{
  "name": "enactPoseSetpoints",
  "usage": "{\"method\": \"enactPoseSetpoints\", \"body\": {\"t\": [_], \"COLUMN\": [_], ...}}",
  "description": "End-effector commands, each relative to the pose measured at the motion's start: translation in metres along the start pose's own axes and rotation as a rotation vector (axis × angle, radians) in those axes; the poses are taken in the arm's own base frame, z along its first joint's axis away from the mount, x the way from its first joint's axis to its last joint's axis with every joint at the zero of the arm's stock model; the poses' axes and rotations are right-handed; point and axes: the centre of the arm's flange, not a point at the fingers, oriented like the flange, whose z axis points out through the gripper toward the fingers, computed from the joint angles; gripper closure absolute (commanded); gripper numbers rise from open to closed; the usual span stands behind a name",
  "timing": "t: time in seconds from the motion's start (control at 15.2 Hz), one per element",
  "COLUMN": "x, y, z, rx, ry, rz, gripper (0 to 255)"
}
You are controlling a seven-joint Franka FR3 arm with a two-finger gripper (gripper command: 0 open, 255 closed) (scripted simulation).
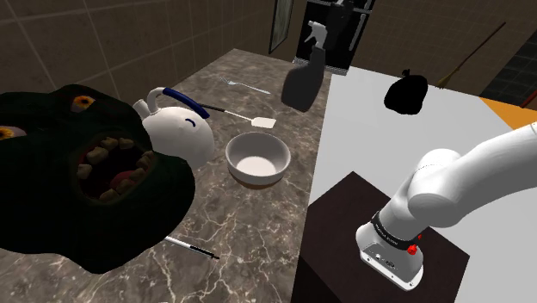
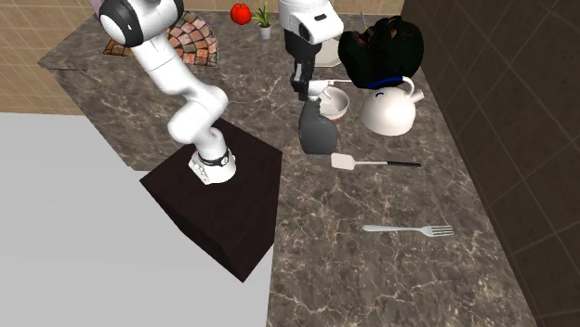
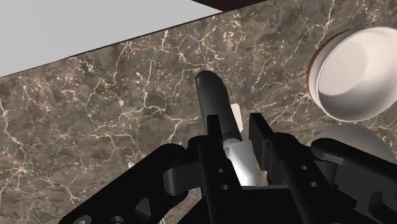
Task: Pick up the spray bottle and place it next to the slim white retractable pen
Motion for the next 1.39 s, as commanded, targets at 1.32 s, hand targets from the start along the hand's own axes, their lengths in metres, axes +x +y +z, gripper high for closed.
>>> {"method": "enactPoseSetpoints", "body": {"t": [1.32], "x": [-0.051], "y": [-0.285], "z": [0.013], "rx": [-0.001], "ry": [0.0], "rz": [0.002], "gripper": [255]}}
